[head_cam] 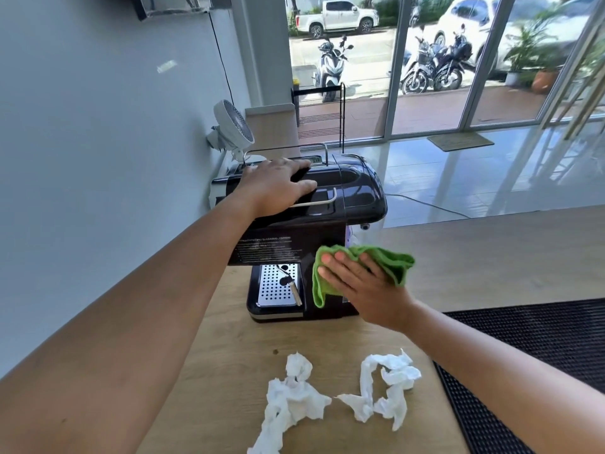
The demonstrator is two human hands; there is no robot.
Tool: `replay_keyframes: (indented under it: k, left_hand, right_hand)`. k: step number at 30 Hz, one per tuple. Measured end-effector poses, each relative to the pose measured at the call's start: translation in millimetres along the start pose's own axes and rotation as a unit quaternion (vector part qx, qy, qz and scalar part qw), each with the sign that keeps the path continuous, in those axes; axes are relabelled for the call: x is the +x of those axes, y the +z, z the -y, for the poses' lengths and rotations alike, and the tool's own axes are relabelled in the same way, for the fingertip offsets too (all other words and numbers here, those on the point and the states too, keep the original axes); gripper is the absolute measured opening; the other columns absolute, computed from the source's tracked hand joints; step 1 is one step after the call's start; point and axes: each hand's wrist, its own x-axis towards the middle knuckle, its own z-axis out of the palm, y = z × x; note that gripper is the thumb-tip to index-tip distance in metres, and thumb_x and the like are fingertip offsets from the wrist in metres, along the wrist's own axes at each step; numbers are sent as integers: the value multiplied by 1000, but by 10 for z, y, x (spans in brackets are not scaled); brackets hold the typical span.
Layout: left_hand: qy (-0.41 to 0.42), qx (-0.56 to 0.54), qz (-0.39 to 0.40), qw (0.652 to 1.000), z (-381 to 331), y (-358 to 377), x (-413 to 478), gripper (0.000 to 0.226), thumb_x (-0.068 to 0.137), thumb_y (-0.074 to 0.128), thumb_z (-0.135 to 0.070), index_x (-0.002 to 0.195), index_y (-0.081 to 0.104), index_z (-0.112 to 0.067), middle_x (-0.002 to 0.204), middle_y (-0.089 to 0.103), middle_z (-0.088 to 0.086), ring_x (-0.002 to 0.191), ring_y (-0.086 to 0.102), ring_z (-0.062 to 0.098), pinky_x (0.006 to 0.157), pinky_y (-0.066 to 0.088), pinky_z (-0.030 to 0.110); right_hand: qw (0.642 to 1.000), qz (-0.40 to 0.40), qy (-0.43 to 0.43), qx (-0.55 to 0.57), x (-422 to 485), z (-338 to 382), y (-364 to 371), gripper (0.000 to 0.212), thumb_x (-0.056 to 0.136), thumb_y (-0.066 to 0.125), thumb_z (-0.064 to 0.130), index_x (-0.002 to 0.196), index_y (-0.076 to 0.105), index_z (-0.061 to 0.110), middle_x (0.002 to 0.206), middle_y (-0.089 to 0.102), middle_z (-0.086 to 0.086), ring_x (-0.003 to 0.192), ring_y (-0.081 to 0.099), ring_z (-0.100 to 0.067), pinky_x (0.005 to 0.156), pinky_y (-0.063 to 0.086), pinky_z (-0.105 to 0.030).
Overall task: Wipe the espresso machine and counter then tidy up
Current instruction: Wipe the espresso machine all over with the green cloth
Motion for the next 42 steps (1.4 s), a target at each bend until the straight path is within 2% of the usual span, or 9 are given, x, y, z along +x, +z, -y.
replay_keyframes:
  k: [7,11,14,21,25,30,35,38,42]
  left_hand:
    - [-2,-4,-3,1000,-8,12,-7,57,91,35,-62,145,31,-43,154,33,-3,143,27,23,114,15,50]
    - [-1,-5,-2,1000,-15,2,-18,57,91,35,-61,145,30,-42,154,33,-2,143,26,23,113,15,50]
    - [-3,-7,-3,1000,-20,-8,-25,57,92,36,-61,145,31,-42,154,33,-2,143,27,24,113,15,50]
    - [-2,-7,-3,1000,8,10,-1,56,91,36,-62,144,32,-43,154,34,-3,142,27,23,113,15,51]
    - [-3,-5,-2,1000,-2,6,-11,57,91,36,-62,144,32,-43,153,35,-2,142,28,24,113,15,51]
    - [-5,-10,-3,1000,-33,-10,-44,55,91,37,-61,143,33,-44,153,36,-2,141,28,24,113,16,50]
    - [-5,-9,-5,1000,-53,-18,-50,54,92,38,-60,143,34,-43,152,37,0,141,29,24,112,17,50]
    - [-6,-8,-3,1000,-42,-7,-50,54,92,37,-60,143,34,-44,151,37,0,141,28,24,112,17,50]
    - [-5,-8,-4,1000,-46,-16,-49,53,92,37,-60,143,34,-43,151,37,0,140,29,25,112,17,49]
  right_hand:
    - [970,143,-189,58,-654,252,239,64,93,31,9,156,20,12,164,14,-1,150,14,-17,121,4,-38]
    - [950,164,-245,101,-722,174,262,59,93,41,17,151,34,14,161,27,-1,149,22,-18,114,32,-34]
    - [960,127,-216,127,-727,48,213,50,98,41,12,148,41,16,157,35,4,144,34,-16,100,47,-29]
    - [999,-6,-6,53,-293,-129,-109,55,98,41,4,151,36,16,158,33,-1,143,36,-17,107,34,-34]
    - [996,43,-47,63,-501,99,20,56,100,38,7,152,33,27,157,37,-4,142,39,-20,110,32,-38]
    - [977,132,-152,67,-820,203,135,64,95,44,14,155,25,24,161,26,-6,141,39,-21,114,24,-40]
    - [977,142,-109,114,-732,194,86,53,99,28,7,149,37,23,158,33,-5,136,47,-17,105,44,-34]
    - [975,144,-106,133,-720,258,81,47,99,30,5,135,55,24,143,53,-2,125,57,-16,101,46,-32]
    - [971,141,-127,145,-702,243,75,50,101,22,2,123,62,23,133,61,0,119,61,-15,95,49,-30]
